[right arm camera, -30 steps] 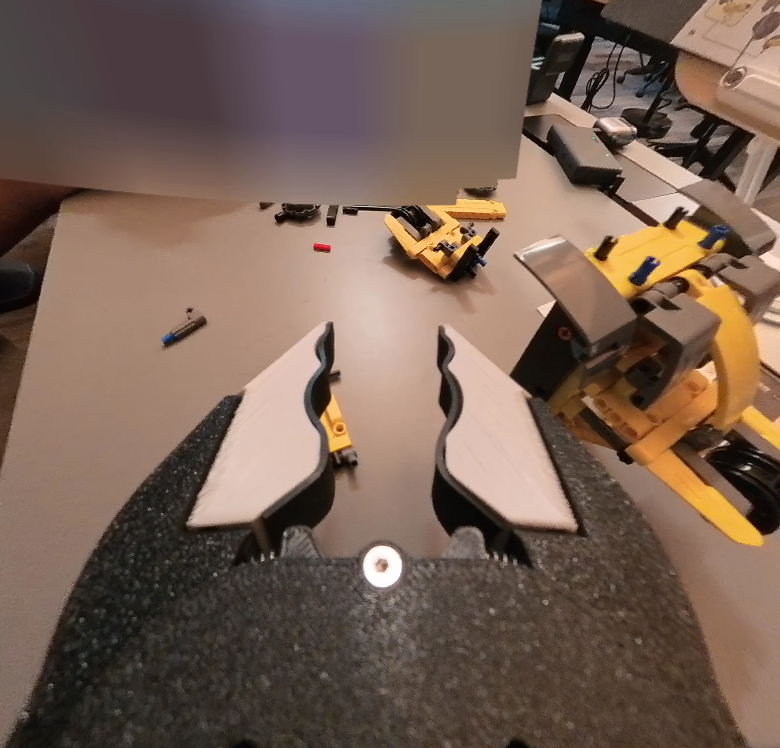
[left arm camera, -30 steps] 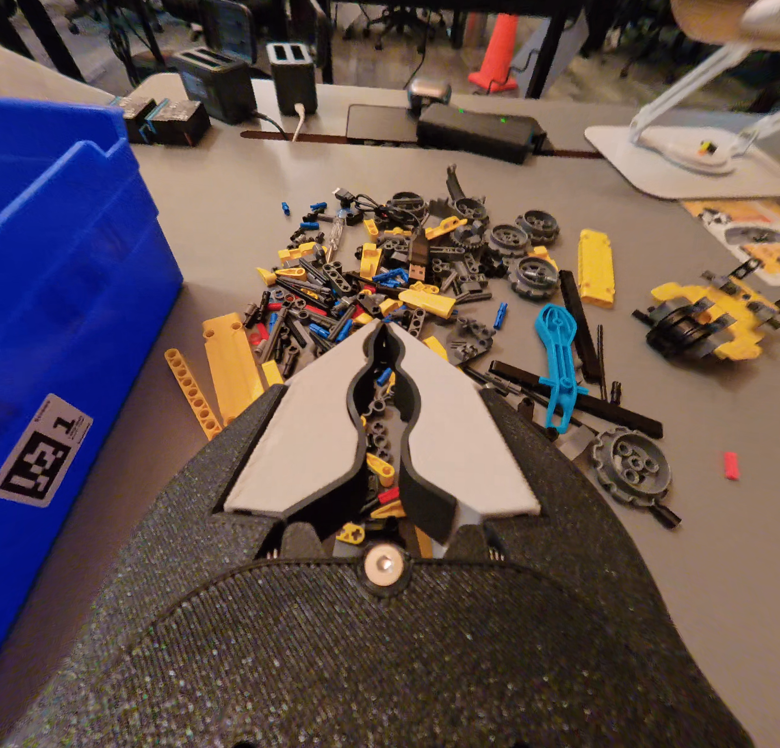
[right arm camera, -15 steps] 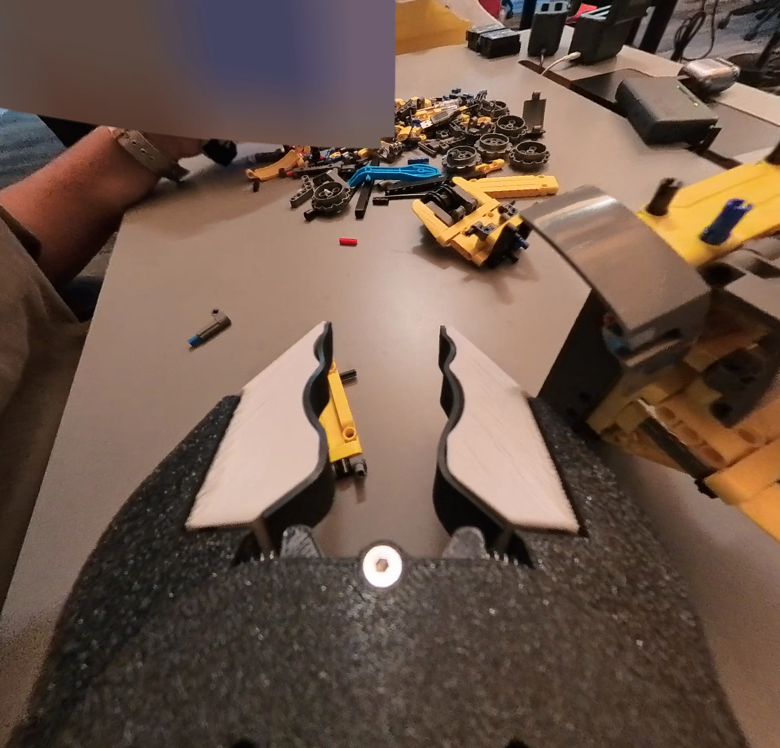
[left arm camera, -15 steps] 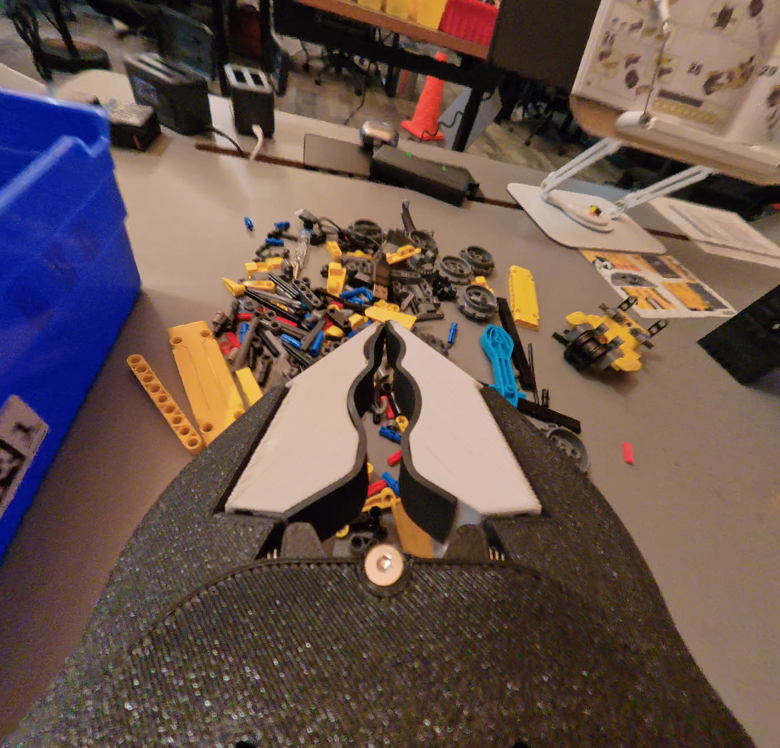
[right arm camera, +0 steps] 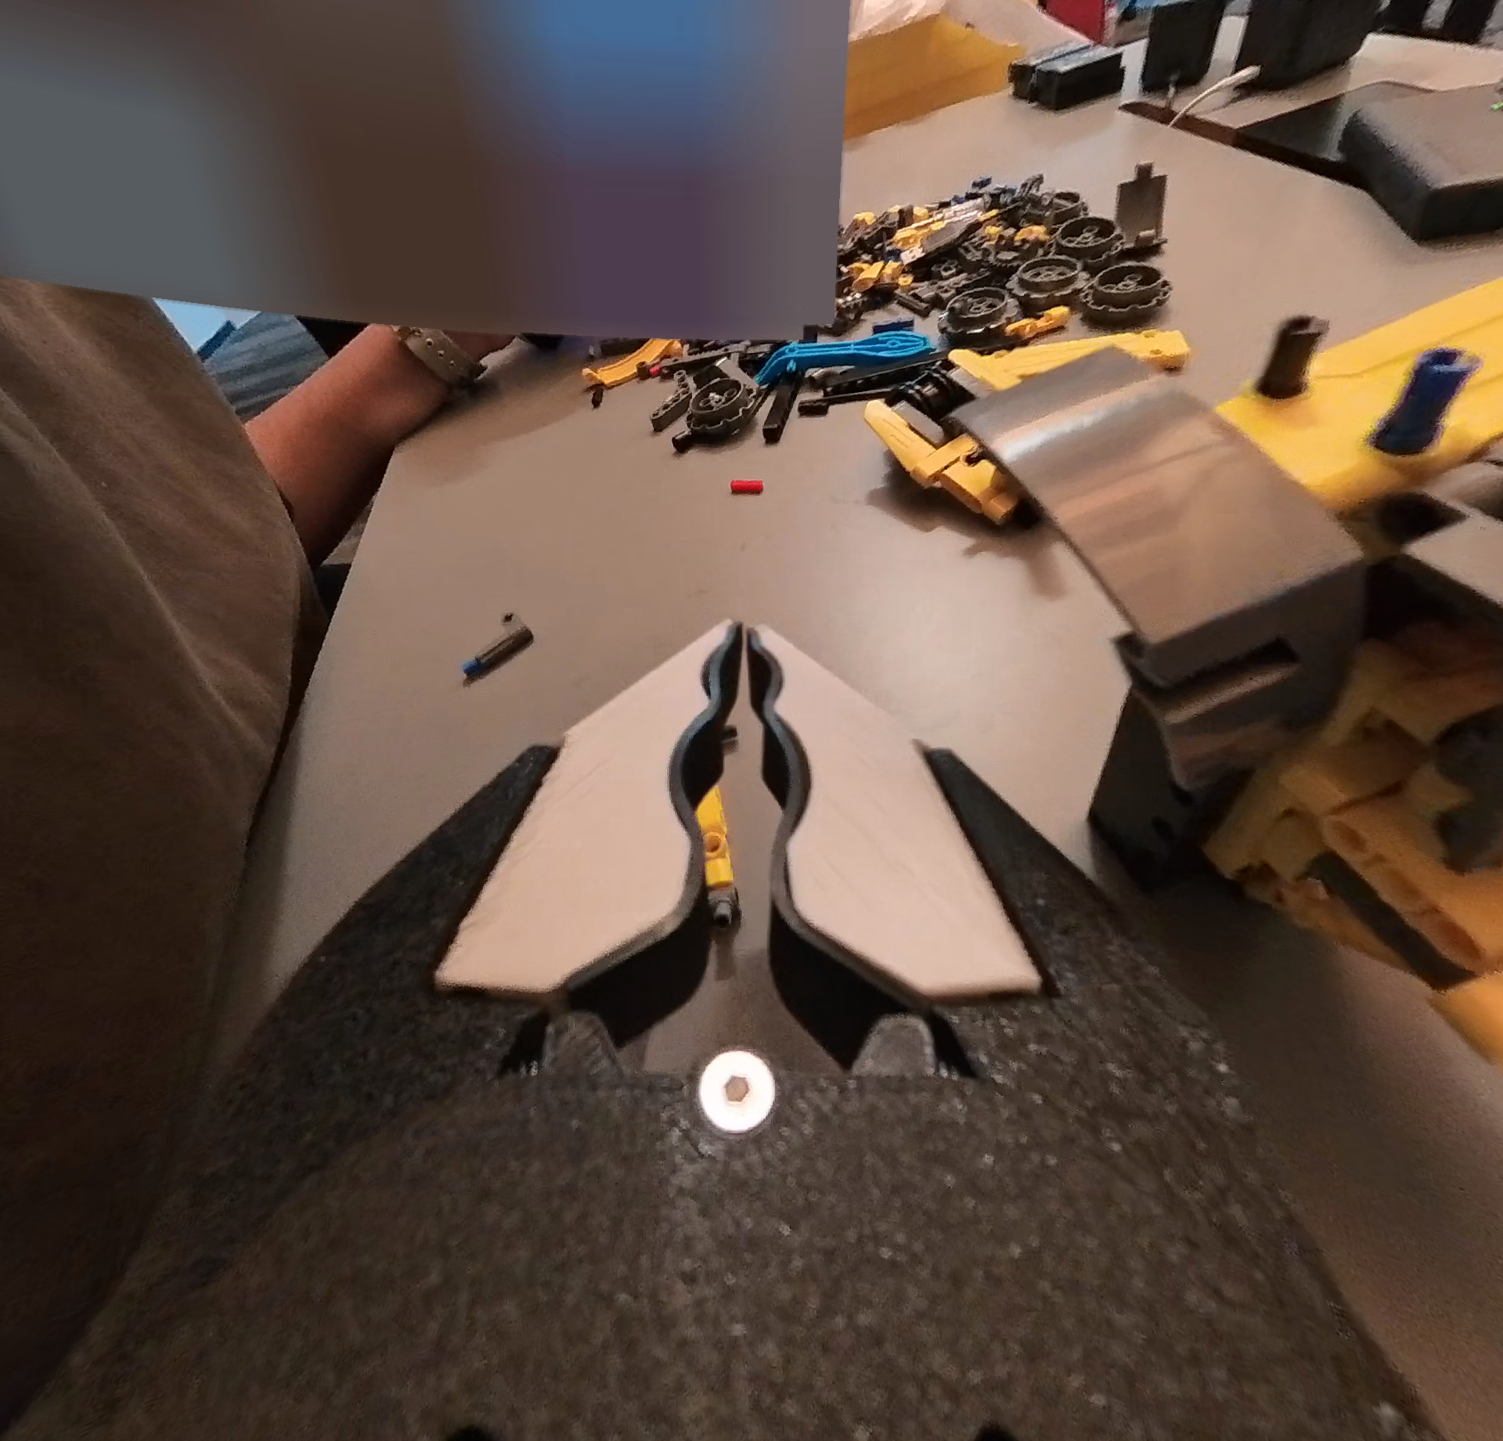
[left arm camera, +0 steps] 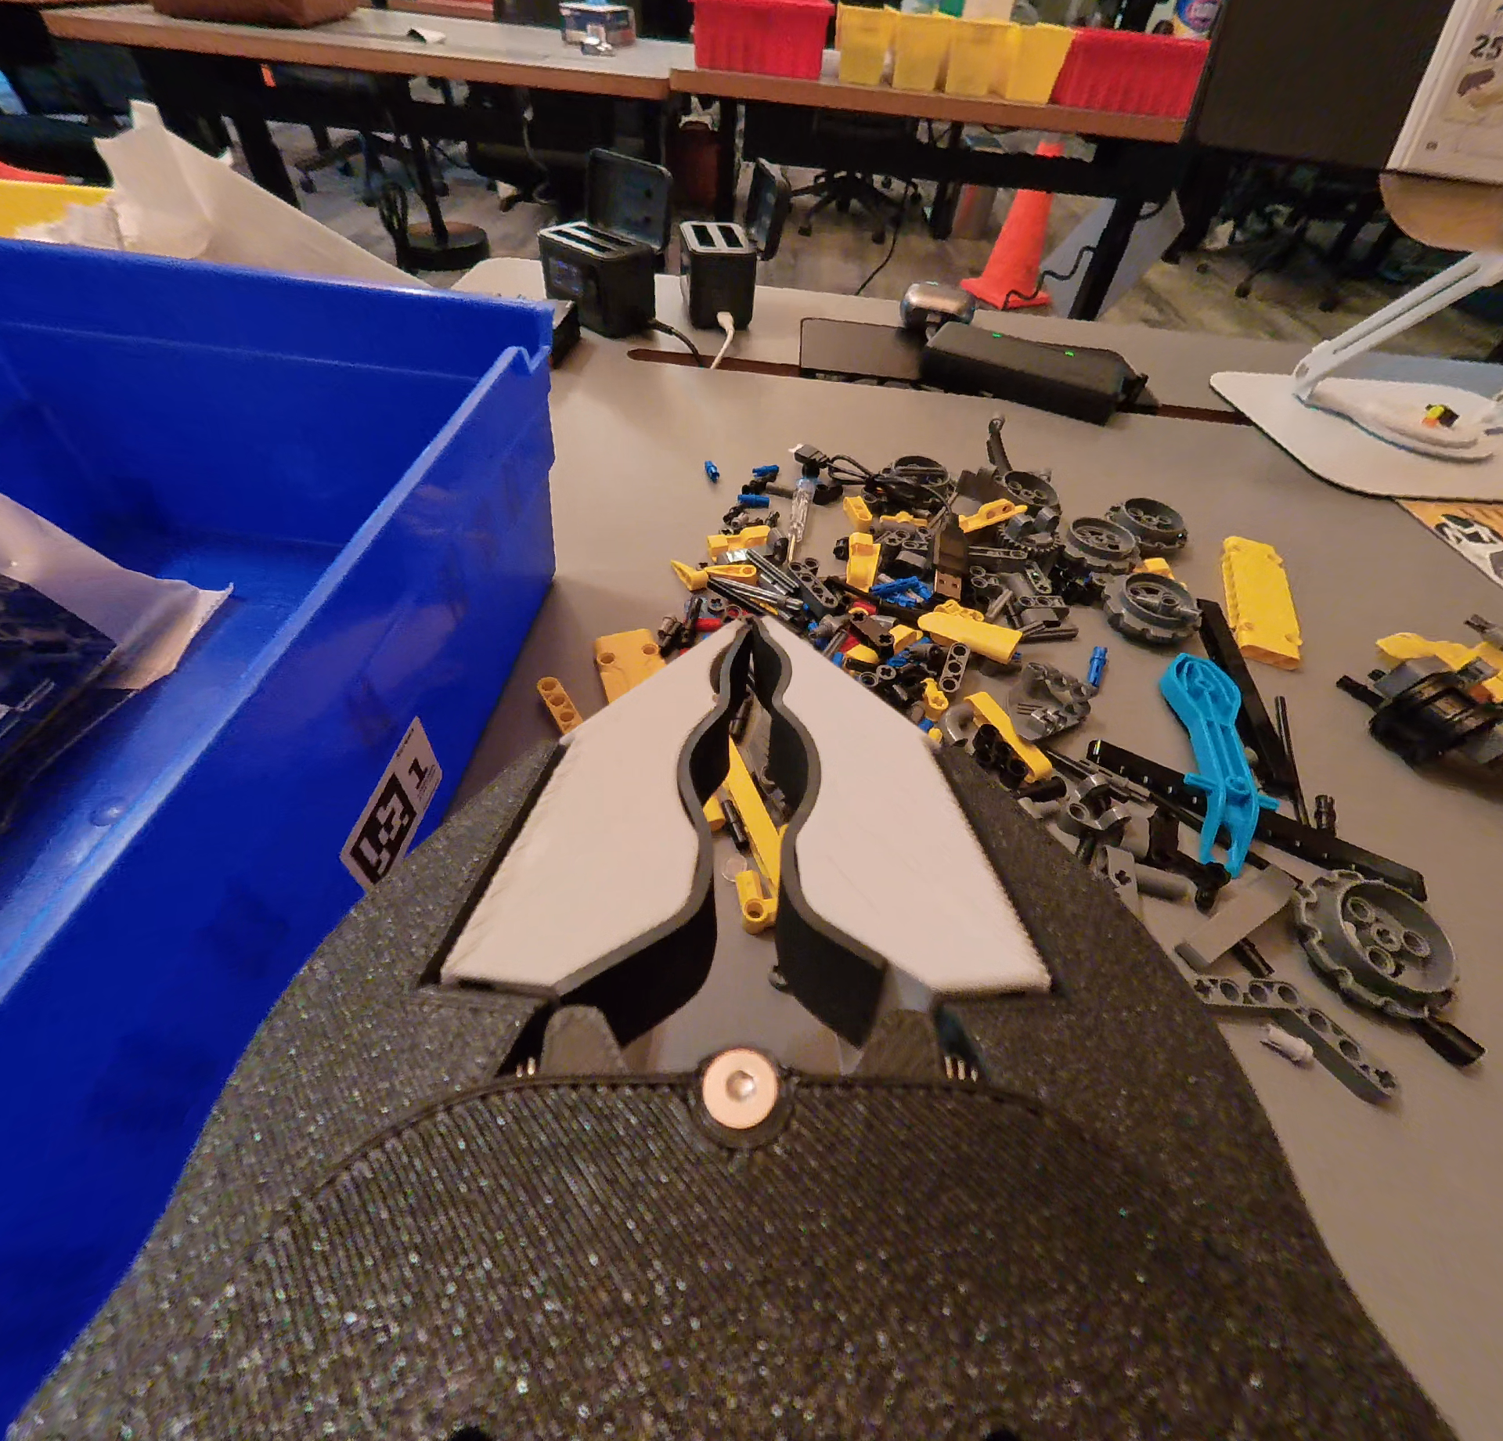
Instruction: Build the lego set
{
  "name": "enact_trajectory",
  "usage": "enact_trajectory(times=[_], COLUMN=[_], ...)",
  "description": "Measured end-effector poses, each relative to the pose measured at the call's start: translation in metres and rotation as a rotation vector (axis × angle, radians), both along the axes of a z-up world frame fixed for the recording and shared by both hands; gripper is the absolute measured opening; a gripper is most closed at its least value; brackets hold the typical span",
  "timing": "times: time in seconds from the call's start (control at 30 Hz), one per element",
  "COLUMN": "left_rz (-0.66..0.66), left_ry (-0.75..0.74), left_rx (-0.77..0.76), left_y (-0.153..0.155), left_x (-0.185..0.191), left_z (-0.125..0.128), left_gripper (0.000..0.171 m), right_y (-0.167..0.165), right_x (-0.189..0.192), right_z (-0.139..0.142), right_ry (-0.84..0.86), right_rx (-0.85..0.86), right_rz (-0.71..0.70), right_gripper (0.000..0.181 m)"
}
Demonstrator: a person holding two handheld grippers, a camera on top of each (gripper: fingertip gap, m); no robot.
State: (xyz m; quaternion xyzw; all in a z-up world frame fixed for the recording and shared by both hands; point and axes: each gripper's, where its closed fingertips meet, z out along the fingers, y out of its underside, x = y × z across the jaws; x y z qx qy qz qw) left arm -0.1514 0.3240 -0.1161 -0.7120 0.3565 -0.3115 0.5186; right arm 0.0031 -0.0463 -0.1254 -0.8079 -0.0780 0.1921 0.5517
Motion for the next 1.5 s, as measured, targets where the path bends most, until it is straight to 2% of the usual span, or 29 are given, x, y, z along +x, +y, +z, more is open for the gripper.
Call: enact_trajectory(times=[0.2,0.33,0.47,0.67,0.77,0.97,1.23,1.47,1.5], left_rz=[0.001,0.014,0.023,0.007,0.019,0.037,0.047,0.037,0.04], left_ry=[0.047,0.051,0.003,-0.106,-0.112,-0.062,-0.06,-0.06,-0.052], left_rx=[0.022,0.051,0.028,-0.075,-0.114,-0.046,-0.05,-0.076,-0.077], left_y=[-0.001,-0.002,0.001,0.007,0.01,0.007,0.009,0.009,0.01], left_x=[0.004,0.003,-0.001,-0.008,-0.01,-0.007,-0.008,-0.007,-0.007], left_z=[-0.004,-0.002,0.002,0.006,0.003,0.003,0.003,0.001,-0.001], left_gripper=[0.002,0.005,0.005,0.011,0.021,0.022,0.024,0.027,0.023], right_y=[0.002,0.001,-0.001,-0.002,-0.002,-0.001,0.005,0.005,0.005], right_x=[-0.006,-0.007,-0.009,-0.003,-0.004,-0.019,-0.038,-0.034,-0.033], right_z=[-0.009,-0.01,-0.013,-0.004,0.005,0.01,0.002,0.0,0.001], right_ry=[-0.067,-0.117,-0.165,-0.248,-0.238,-0.151,-0.212,-0.225,-0.22], right_rx=[-0.04,-0.04,-0.049,0.015,0.048,0.057,0.046,0.042,0.043], right_rz=[0.012,-0.007,-0.035,-0.1,-0.112,-0.089,-0.045,-0.058,-0.061], right_gripper=[0.001,0.015,0.022,0.029,0.029,0.033,0.035,0.035,0.035])
